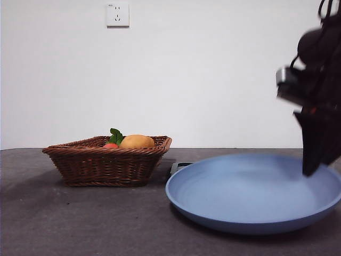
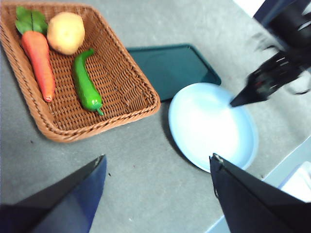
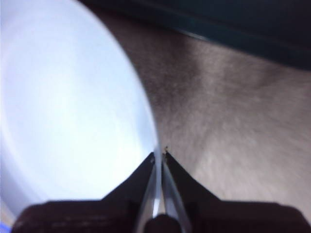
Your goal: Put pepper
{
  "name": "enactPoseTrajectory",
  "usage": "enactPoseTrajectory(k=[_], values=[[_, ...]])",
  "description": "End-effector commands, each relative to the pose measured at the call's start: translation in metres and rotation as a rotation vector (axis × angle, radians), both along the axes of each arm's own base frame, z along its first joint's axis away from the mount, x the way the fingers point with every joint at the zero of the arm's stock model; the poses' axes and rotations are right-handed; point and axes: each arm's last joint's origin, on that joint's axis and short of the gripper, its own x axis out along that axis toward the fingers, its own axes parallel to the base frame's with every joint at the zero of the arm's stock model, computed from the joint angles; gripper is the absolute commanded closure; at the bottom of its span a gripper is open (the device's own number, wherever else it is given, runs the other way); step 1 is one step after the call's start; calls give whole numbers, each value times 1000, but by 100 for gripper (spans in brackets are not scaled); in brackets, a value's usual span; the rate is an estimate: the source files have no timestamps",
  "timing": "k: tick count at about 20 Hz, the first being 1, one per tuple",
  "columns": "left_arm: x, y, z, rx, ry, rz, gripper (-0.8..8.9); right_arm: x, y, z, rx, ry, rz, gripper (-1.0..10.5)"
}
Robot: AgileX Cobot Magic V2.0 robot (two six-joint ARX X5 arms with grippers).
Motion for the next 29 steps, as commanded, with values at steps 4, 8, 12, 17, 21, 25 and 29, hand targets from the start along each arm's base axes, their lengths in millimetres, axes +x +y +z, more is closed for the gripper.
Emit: enactPoseTrajectory(k=[4,8,12,17,21,25,29], values=[[46,-23,13,98,21,2,443,-25,-15,59,37,-165,-60,943],[99,-58,13,241,74,17,443,-50,-30,92,55,-275,-113,943],[152,-98,-4,386,134,34,443,-70,-35,109,73,-340,-143,943],[205,-130,-36,492,223,37,443,-83,-35,119,130,-373,-139,943],[224,-140,-62,523,262,35,443,-84,-35,119,131,-370,-142,943],[235,-145,-85,535,287,31,443,-84,-35,119,131,-371,-141,943],[240,-147,-102,546,321,31,443,-84,-35,119,131,-371,-141,943]])
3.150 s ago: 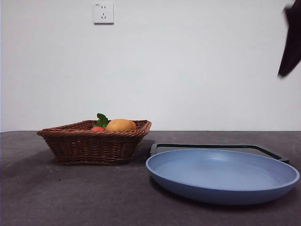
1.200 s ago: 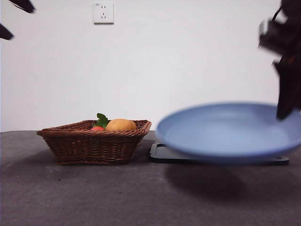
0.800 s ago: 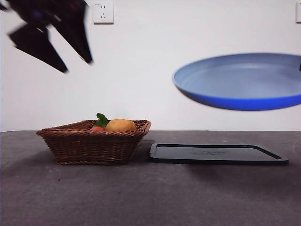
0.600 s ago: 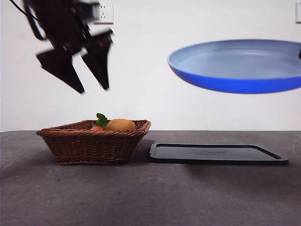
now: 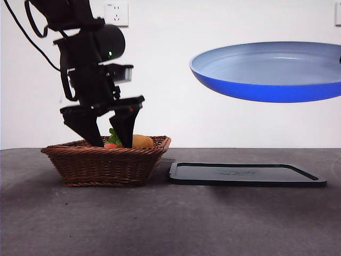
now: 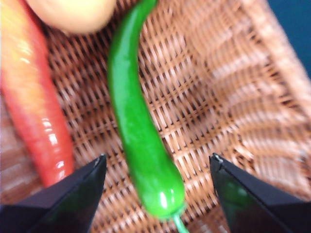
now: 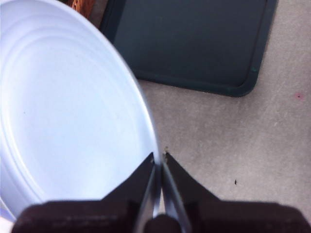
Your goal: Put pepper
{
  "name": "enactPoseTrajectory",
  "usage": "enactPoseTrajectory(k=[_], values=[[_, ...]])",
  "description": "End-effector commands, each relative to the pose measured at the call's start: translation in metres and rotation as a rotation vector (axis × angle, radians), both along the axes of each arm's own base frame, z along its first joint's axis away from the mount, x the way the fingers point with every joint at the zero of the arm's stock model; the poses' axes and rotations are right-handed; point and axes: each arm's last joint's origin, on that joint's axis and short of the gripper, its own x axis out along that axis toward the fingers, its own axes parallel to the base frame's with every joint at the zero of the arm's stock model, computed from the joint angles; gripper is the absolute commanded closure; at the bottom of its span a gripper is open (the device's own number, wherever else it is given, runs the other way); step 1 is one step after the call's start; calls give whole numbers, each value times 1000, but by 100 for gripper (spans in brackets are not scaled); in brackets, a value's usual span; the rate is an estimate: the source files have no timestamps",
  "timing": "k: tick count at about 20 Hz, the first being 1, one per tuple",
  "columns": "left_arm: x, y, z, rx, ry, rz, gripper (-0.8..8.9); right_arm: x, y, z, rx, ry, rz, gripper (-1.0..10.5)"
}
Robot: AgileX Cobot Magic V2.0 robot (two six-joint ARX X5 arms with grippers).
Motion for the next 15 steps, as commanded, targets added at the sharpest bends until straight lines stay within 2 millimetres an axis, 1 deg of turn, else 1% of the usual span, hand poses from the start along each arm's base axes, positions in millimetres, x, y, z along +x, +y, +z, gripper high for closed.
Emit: enactPoseTrajectory(k=[1,3,6,8,10,15], values=[[7,-7,-6,-10,-11,3,443,2,1,6,14,-21,-2,943],[9,-8,-10,-9,-11,7,443,2,1,6,14,-21,-2,943],[12,-8,-24,17,18,13,443,2,1,6,14,-21,-2,943],[13,-9,-25,15,15,16,446,2,1,6,13,-22,-1,943],[13,-9,-25,12,14,18,494,2,1,6,11,-24,2,943],[13,-9,-25,14,19,19,658,2,1,6,9,-26,2,943]])
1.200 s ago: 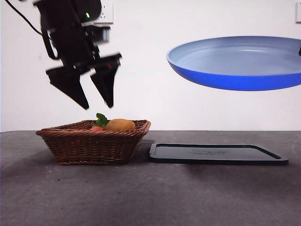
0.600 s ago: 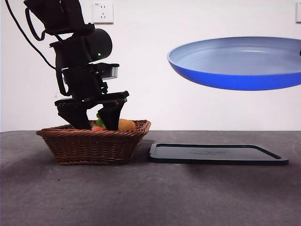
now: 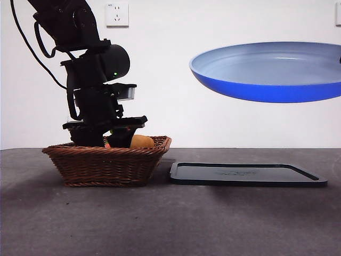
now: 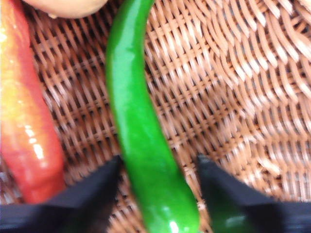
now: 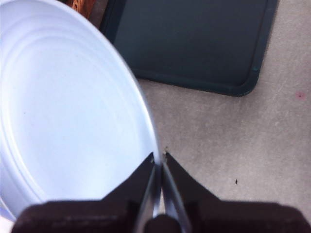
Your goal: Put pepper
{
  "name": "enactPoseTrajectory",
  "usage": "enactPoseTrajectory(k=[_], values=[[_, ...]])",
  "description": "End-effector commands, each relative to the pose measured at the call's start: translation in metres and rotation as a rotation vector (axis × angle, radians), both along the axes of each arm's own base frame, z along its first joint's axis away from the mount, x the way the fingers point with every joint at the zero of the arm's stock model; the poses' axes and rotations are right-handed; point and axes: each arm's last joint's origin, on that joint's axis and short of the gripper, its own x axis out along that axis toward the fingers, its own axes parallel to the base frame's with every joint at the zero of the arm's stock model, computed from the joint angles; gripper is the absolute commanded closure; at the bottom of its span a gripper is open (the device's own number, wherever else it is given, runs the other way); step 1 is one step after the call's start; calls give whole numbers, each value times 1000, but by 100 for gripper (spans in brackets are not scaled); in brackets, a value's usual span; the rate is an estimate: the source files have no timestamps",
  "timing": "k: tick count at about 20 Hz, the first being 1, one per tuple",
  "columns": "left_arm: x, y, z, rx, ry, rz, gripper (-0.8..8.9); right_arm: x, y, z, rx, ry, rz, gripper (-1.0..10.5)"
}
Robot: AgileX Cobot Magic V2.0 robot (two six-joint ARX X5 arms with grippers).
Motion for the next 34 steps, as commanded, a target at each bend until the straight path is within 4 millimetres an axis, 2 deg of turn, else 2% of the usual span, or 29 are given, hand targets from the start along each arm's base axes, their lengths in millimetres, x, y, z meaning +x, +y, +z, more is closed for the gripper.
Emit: enactPoseTrajectory(k=[1,3,6,9,11,16,19,21,24,27,30,34], values=[[3,-4,-1,-7,3,-2,669,2,1,6,9,-27,2,943],[2,-4,1,-5,6,-2,675,3,1,6,10,-33,2,943],[-2,-1,14,-15,-16,0,675,3,1,6,10,-35,2,943],[-8,1,39,-41,-74,-1,675,4,1,7,11,-44,-1,943],[-17,5,63,-68,-121,-5,675,8,1,4,13,-31,-9,943],[-56,8,123,-197,-189,-87,675,41,5,-22,34,102,-45,943],[-81,-1,146,-291,-188,-188,675,69,17,-49,112,208,-35,943],[-93,-13,147,-324,-144,-258,675,83,25,-65,181,269,-34,943],[-105,-37,137,-309,-85,-344,675,92,39,-81,237,343,-23,943],[-109,-60,118,-251,-49,-415,675,91,48,-83,231,357,2,943],[-106,-79,91,-155,-11,-437,675,90,49,-83,229,364,6,943],[-99,-90,66,-118,39,-440,675,88,51,-84,217,373,15,943]])
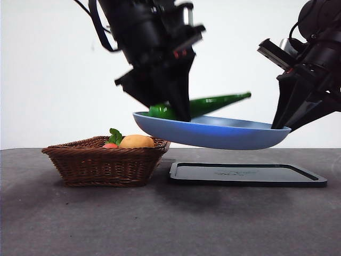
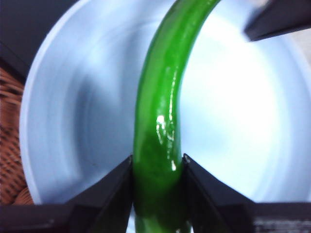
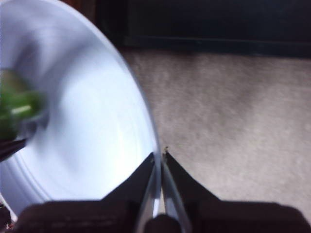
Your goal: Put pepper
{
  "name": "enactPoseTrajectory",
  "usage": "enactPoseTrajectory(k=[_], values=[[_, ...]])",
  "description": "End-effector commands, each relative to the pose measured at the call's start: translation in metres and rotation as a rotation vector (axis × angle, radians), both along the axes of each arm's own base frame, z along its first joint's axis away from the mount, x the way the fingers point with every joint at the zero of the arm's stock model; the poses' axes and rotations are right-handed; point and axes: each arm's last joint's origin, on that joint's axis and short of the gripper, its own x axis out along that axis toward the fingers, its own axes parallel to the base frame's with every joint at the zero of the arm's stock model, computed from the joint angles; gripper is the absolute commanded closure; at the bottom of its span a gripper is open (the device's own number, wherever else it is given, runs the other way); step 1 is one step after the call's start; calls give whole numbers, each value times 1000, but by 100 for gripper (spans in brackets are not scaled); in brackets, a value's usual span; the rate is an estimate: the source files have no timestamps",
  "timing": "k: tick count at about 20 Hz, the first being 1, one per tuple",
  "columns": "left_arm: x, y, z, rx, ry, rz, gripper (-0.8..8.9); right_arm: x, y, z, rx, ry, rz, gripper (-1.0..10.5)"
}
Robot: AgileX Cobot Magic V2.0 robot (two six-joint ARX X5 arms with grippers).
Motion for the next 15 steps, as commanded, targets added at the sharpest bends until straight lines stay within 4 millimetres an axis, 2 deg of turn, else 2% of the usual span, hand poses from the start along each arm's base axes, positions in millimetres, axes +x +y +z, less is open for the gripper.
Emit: enactPoseTrajectory(k=[1,4,6,9,15], values=[[3,-8,-9,21,11,-24,675,4,3,3,7,-15,7,943],[5,-10,-18,41,22,-39,675,4,3,3,6,-13,11,943],[5,-10,-18,42,24,-41,669,4,3,3,4,-14,18,943],[4,-12,-18,41,21,-46,574,3,3,3,2,-15,21,943],[3,-11,-13,28,14,-44,564,2,2,2,-4,-4,28,943]])
